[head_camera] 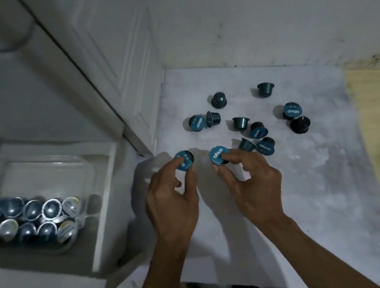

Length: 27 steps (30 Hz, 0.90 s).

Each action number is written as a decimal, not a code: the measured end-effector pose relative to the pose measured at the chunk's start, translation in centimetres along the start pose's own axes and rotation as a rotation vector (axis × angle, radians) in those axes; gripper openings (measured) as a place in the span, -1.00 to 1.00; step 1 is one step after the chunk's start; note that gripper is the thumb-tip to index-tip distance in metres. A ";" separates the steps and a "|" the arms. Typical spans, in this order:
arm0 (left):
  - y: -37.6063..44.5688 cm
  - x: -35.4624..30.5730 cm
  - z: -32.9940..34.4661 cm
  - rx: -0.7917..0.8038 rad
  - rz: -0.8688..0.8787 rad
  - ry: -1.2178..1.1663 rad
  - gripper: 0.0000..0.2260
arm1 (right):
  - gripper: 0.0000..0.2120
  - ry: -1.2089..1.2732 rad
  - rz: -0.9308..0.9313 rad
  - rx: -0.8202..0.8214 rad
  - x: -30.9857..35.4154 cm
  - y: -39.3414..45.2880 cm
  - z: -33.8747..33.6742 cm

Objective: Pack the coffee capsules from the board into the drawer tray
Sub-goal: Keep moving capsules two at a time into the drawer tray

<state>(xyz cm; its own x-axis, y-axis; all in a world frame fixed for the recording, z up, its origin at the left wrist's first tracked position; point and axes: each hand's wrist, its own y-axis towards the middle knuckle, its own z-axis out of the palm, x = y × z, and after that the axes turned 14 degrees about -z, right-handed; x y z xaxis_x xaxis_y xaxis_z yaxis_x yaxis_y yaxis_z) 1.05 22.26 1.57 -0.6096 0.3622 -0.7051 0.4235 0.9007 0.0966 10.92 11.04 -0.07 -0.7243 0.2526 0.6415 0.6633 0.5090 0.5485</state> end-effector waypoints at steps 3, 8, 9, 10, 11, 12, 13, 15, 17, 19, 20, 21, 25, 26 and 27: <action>-0.3 -3.4 -3.1 -0.004 -0.002 -0.094 -0.76 | -0.75 0.054 0.050 -0.058 3.0 2.5 -2.3; 1.6 -6.9 -11.1 -0.074 0.151 -0.249 -0.77 | -0.76 0.113 0.045 -0.123 10.1 5.8 -4.4; 2.1 -6.8 -13.0 -0.089 0.176 -0.258 -0.77 | -0.76 0.119 0.030 -0.122 11.8 6.2 -4.4; 2.7 -6.3 -14.8 -0.101 0.195 -0.257 -0.78 | -0.76 0.125 0.016 -0.111 13.5 6.5 -4.1; 3.3 -5.5 -16.7 -0.108 0.206 -0.249 -0.78 | -0.76 0.138 0.012 -0.097 15.3 6.5 -3.7; 4.0 -4.4 -18.6 -0.114 0.214 -0.237 -0.77 | -0.76 0.158 0.013 -0.082 17.0 6.5 -3.1; 4.7 -3.0 -20.6 -0.117 0.218 -0.224 -0.77 | -0.76 0.181 0.014 -0.066 18.7 6.4 -2.4; 6.1 0.6 -24.7 -0.100 0.215 -0.191 -0.77 | -0.77 0.214 0.012 -0.021 22.0 6.0 -0.6; 7.4 4.6 -28.9 -0.072 0.194 -0.135 -0.79 | -0.78 0.226 0.013 0.030 25.0 5.3 1.8; 8.9 8.6 -32.7 -0.044 0.141 -0.073 -0.81 | -0.80 0.222 0.014 0.074 27.6 4.5 4.3; 9.7 10.3 -34.2 -0.028 0.113 -0.050 -0.82 | -0.80 0.221 0.012 0.094 28.6 4.2 5.5; 10.7 11.9 -35.5 -0.014 0.088 -0.026 -0.82 | -0.81 0.221 0.013 0.119 29.5 4.0 6.7; 14.3 16.2 -38.5 0.057 0.035 0.092 -0.83 | -0.82 0.194 0.028 0.228 31.9 3.9 10.4; 15.4 16.8 -38.7 0.084 0.036 0.108 -0.83 | -0.82 0.183 0.033 0.248 32.1 4.1 11.3; 16.3 17.3 -38.6 0.112 0.046 0.122 -0.83 | -0.83 0.171 0.036 0.267 32.2 4.3 12.2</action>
<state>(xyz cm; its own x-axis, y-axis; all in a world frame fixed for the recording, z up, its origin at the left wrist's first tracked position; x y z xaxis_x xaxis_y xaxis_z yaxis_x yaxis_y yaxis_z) -28.44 52.50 18.12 -0.6622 0.4348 -0.6103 0.5207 0.8527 0.0425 -11.80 31.42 16.41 -0.6443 0.1441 0.7511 0.5987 0.7062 0.3781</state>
